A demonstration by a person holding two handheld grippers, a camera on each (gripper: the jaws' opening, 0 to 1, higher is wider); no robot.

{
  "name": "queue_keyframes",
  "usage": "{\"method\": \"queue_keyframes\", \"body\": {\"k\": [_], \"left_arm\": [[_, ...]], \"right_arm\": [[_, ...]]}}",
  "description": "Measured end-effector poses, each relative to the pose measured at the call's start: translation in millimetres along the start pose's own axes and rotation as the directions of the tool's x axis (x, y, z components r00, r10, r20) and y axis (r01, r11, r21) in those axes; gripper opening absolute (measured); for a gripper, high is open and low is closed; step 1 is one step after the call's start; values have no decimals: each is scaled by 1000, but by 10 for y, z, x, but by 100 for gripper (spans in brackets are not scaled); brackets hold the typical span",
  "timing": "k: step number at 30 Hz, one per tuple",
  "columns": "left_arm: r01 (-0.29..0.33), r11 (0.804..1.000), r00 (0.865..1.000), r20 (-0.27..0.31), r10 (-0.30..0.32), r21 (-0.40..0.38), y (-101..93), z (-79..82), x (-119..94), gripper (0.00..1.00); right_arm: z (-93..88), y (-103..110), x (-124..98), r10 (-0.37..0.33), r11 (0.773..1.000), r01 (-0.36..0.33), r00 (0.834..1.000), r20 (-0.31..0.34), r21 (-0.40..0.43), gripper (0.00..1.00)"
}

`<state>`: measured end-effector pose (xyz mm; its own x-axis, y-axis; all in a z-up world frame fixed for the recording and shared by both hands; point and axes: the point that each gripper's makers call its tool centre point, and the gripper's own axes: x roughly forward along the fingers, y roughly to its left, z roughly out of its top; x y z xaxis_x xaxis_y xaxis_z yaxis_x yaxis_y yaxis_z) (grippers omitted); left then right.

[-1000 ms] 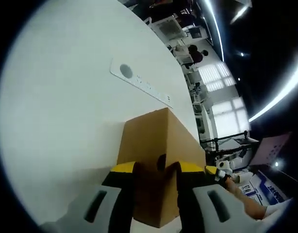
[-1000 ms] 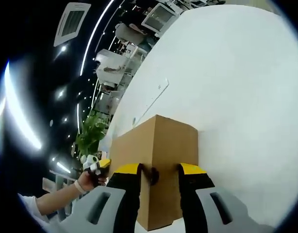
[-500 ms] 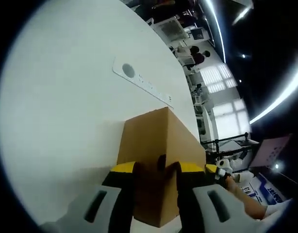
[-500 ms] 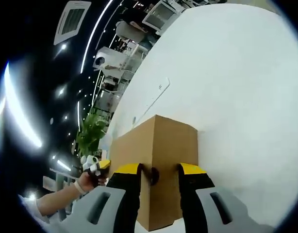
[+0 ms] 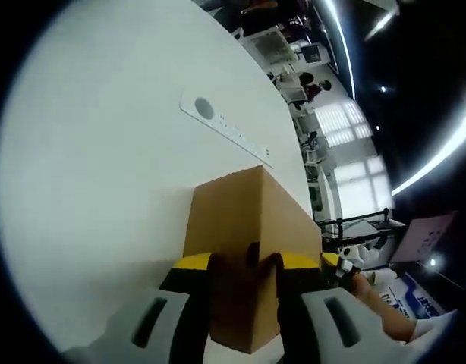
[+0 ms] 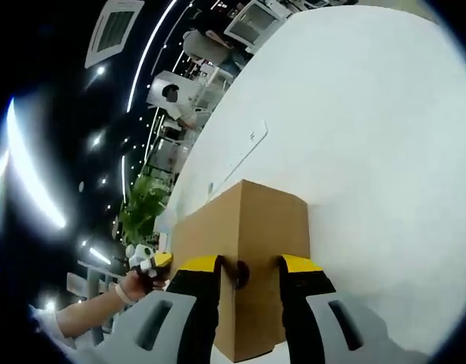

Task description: Operate the shoe box by opening the lid, removing the specified soft item, and placing it in the target area until the item is outside and the box remains undamaged.

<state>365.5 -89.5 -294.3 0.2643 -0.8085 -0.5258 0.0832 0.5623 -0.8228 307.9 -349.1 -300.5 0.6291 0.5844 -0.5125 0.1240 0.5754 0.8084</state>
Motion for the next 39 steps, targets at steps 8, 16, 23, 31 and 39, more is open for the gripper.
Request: {"method": "queue_keyframes", "body": {"k": [8, 16, 23, 31, 39], "left_arm": [[-6, 1000, 1000, 3, 6, -9, 14, -29, -21, 32], [1, 1000, 1000, 13, -1, -12, 26, -60, -54, 32], [4, 1000, 1000, 17, -4, -12, 50, -100, -92, 32], [12, 1000, 999, 39, -11, -21, 67, -151, -138, 31], [15, 999, 998, 60, -13, -39, 94, -214, -208, 31]], "right_arm": [[36, 3, 26, 3, 1000, -4, 1000, -7, -9, 29], [53, 18, 51, 1, 1000, -1, 1000, -12, -16, 29], [64, 34, 78, -4, 1000, 3, 1000, -11, -25, 29], [68, 53, 103, -5, 1000, 4, 1000, -7, -27, 29], [24, 88, 137, 0, 1000, 0, 1000, 0, -29, 28]]}}
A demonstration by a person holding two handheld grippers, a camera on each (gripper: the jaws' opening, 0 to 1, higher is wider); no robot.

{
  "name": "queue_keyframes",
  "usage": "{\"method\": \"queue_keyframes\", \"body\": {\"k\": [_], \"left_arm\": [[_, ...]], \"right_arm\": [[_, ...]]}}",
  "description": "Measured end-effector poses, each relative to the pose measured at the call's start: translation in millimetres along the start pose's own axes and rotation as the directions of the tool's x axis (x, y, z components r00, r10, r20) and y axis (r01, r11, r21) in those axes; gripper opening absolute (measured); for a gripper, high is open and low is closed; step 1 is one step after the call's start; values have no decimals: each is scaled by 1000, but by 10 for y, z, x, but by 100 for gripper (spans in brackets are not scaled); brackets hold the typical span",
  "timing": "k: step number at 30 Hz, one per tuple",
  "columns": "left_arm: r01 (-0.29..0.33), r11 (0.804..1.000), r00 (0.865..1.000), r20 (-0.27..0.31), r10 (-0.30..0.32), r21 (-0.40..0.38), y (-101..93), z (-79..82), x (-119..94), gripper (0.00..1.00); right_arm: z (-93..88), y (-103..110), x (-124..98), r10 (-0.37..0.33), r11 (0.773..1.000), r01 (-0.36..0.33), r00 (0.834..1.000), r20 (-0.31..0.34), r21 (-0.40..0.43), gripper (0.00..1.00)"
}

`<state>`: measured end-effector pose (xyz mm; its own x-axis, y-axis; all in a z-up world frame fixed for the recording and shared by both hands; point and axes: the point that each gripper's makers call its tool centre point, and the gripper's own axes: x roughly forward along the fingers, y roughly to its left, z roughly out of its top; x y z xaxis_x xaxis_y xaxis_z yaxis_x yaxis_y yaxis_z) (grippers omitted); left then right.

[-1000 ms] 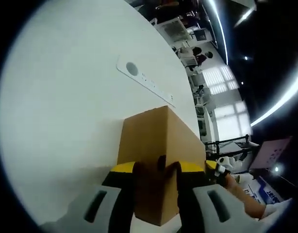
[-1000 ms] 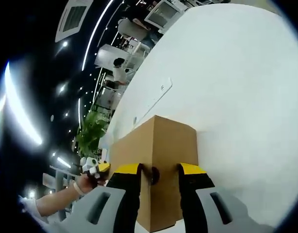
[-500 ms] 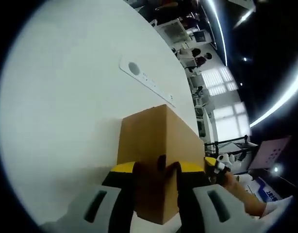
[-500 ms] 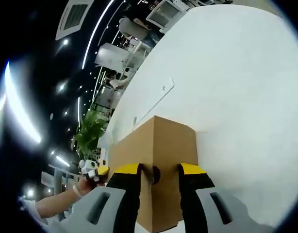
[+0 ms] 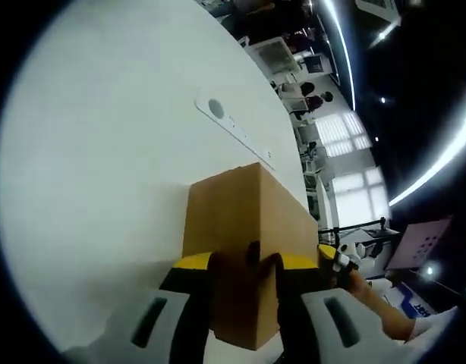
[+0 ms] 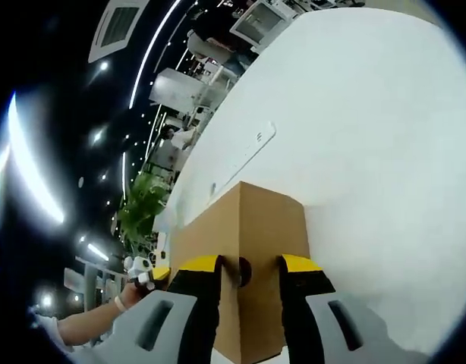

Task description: Operate the shoe box by opening the lid, removing the specified soft item, and placing it in the target area until the item is outside and the box remains undamaged.

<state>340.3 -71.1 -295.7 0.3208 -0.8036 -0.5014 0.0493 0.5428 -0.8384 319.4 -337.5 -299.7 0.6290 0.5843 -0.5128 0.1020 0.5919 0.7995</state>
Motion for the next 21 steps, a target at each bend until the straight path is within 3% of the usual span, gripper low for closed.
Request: {"method": "queue_keyframes", "body": {"k": [21], "left_arm": [[10, 1000, 999, 35, -9, -13, 31, -50, -79, 31]], "right_arm": [[-60, 34, 16, 5, 1000, -5, 1000, 12, -3, 28]]}}
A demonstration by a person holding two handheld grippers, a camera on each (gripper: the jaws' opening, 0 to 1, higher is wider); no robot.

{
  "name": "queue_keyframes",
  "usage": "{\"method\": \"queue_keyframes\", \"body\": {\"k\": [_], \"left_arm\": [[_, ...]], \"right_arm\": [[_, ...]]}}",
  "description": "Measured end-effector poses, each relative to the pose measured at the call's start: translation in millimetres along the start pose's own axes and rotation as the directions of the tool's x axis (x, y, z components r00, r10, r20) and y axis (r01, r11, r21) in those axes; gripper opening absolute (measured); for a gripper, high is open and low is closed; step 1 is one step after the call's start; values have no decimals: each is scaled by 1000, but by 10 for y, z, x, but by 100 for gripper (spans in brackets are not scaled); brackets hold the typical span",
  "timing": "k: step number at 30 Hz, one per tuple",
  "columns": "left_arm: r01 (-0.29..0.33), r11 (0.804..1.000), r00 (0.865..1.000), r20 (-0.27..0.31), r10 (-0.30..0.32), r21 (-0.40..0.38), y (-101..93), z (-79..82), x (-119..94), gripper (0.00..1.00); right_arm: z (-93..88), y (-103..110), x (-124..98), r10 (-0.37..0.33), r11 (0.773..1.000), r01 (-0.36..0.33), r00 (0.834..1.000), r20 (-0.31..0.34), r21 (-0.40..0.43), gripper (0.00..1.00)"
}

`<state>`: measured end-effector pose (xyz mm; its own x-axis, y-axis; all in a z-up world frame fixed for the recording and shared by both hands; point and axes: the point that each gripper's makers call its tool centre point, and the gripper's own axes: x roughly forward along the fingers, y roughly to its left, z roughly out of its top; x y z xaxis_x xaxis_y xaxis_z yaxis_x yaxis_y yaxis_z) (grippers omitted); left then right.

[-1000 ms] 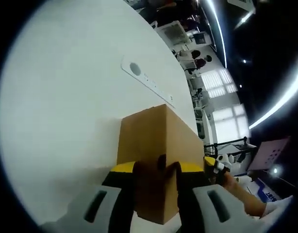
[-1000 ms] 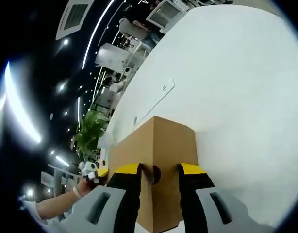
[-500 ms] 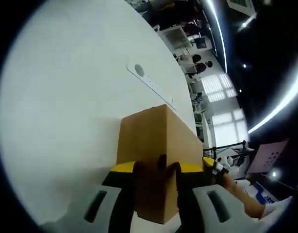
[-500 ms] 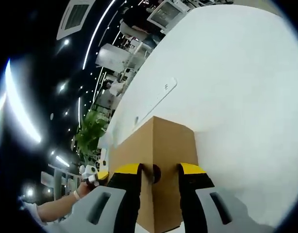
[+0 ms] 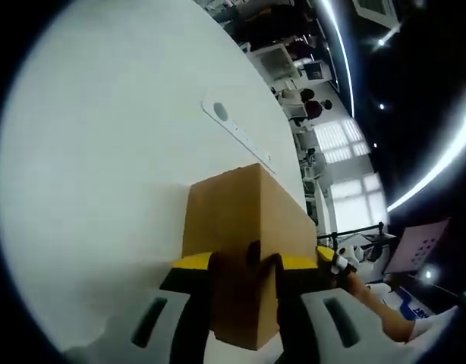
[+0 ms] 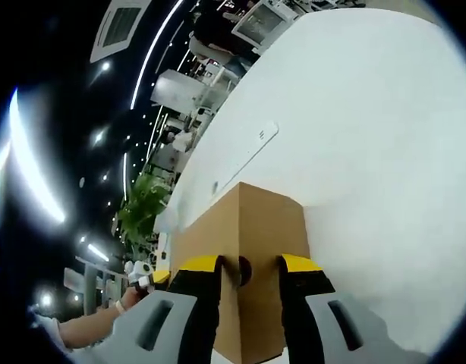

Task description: Operate the shoe box by opening the lid, removing the specified soft item, and placing it in the target area until the item is outside and the box remains undamaged.

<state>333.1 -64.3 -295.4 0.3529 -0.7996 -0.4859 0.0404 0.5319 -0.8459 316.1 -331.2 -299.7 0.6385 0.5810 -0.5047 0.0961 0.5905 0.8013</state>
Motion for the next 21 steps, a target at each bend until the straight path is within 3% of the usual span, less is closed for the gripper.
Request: {"method": "queue_keyframes", "body": {"k": [21], "left_arm": [[18, 1000, 999, 42, -17, -17, 64, -74, -120, 30]], "right_arm": [[-163, 37, -55, 6, 1000, -6, 1000, 12, 12, 28]]}}
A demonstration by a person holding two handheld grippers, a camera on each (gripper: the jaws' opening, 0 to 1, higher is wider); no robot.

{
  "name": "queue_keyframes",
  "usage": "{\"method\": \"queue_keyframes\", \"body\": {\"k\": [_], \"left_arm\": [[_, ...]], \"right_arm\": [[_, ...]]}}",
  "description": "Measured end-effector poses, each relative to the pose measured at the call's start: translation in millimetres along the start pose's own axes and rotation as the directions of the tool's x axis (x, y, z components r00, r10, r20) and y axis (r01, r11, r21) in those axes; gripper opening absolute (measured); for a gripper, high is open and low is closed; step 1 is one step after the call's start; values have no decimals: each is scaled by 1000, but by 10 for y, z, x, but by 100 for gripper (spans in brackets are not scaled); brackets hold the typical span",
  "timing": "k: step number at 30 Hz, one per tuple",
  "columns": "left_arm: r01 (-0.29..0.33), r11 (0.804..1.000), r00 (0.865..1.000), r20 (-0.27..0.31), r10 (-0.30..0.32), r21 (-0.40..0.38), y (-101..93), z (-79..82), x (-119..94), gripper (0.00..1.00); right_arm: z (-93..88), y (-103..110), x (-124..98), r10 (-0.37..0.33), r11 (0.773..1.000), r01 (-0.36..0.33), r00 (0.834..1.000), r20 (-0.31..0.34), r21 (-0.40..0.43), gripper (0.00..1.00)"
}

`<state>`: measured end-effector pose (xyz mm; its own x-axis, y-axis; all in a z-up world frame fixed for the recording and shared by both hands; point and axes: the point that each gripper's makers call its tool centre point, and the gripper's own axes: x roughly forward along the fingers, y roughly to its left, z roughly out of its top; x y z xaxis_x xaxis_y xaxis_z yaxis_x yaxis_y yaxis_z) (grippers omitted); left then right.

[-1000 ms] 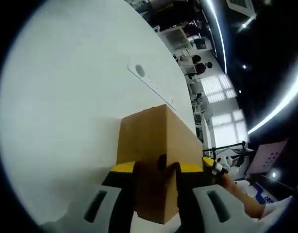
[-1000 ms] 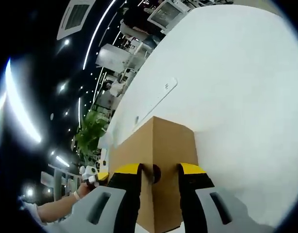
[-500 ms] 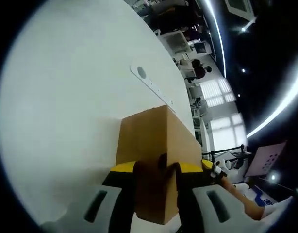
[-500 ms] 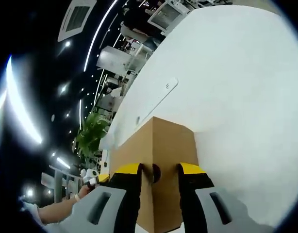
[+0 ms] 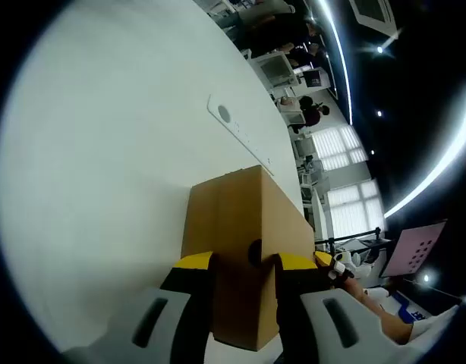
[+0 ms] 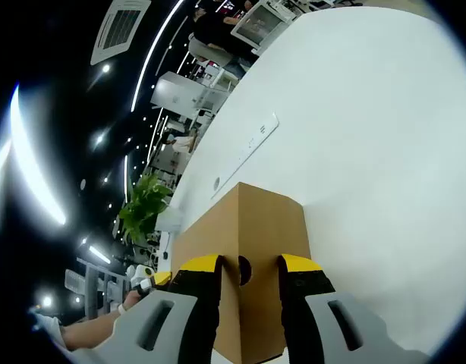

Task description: Operate the shoe box by opening the lid, removing the specified soft item, and placing it in the target area until the item is outside and the box remains undamaged.

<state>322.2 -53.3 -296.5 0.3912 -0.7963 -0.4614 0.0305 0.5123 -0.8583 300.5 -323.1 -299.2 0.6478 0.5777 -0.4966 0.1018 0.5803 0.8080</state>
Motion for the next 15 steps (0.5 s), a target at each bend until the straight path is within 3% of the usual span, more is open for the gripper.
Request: {"method": "queue_keyframes", "body": {"k": [15], "left_arm": [[21, 1000, 1000, 9, -21, -7, 0, -43, -33, 30]], "right_arm": [[-28, 0, -1, -5, 1000, 4, 1000, 26, 8, 28]]}}
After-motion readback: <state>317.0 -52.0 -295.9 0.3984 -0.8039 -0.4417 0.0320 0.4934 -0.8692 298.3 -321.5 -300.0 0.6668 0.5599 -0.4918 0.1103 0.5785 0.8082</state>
